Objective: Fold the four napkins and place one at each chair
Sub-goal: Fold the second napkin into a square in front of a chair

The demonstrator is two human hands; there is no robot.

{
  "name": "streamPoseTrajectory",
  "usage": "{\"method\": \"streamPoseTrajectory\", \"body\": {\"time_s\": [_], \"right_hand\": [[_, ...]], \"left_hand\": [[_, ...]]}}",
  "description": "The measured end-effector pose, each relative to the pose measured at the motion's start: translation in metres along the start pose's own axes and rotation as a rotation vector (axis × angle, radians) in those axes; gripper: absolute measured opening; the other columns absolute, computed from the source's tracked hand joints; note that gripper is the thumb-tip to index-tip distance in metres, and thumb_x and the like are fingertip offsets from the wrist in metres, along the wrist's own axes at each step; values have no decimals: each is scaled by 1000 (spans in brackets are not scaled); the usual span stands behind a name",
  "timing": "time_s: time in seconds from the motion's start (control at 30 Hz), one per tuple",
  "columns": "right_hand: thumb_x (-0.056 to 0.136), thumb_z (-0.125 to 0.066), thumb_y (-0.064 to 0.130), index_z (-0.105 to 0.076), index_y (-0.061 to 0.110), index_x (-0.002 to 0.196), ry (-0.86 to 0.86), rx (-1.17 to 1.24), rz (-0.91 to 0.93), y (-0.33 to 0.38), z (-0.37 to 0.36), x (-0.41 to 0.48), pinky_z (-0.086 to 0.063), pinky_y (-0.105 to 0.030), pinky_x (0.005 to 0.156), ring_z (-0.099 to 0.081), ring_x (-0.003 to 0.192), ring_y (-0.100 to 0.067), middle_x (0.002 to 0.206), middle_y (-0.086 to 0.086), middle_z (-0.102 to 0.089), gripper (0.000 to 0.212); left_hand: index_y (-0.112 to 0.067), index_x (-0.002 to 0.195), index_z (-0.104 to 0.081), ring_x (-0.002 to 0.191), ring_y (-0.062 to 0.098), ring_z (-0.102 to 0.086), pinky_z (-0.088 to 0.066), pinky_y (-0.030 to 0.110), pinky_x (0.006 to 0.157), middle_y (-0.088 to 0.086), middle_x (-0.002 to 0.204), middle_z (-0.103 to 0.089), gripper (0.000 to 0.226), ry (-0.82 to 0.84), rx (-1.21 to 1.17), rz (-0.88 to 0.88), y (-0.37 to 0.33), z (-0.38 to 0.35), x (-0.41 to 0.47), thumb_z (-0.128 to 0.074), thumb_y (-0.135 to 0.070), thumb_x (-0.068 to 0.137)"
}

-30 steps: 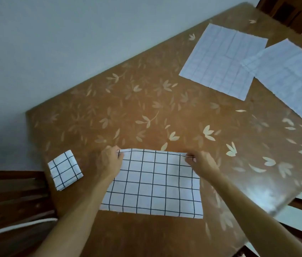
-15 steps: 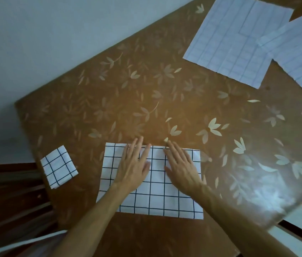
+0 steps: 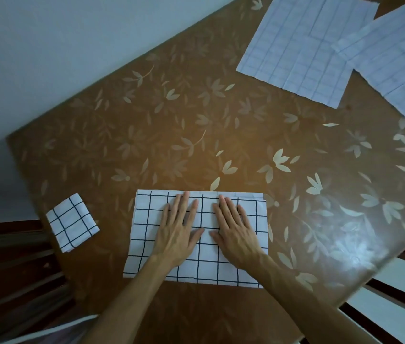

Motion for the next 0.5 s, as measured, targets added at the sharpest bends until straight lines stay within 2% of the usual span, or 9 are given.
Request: {"method": "streamPoseTrajectory", "body": {"time_s": [0.27,0.5], "right_hand": [[103,-24,50,-11,11,156,17,-3,-6,-2,0,6,-5,-46,119,1,151,-25,164,-9,-2,68],[102,-20,57,-4,17,157,8,-11,-2,-8,-3,6,-3,-49,121,6,151,-22,165,-6,4,70]], "left_hand": [[-22,158,2,153,29,7,-9,61,119,14,165,10,78,12,13,80,11,-4,-5,-12,-68,96],[-23,158,-5,153,29,4,-13,65,116,11,166,8,76,-16,-33,135,44,-16,-32,-22,-62,95]]}}
Point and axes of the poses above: each hand's wrist, its own x-axis towards the middle knuckle, its own z-axis out of the back of the hand, y = z × x, the point moved 3 cm from there along x, towards the middle knuckle
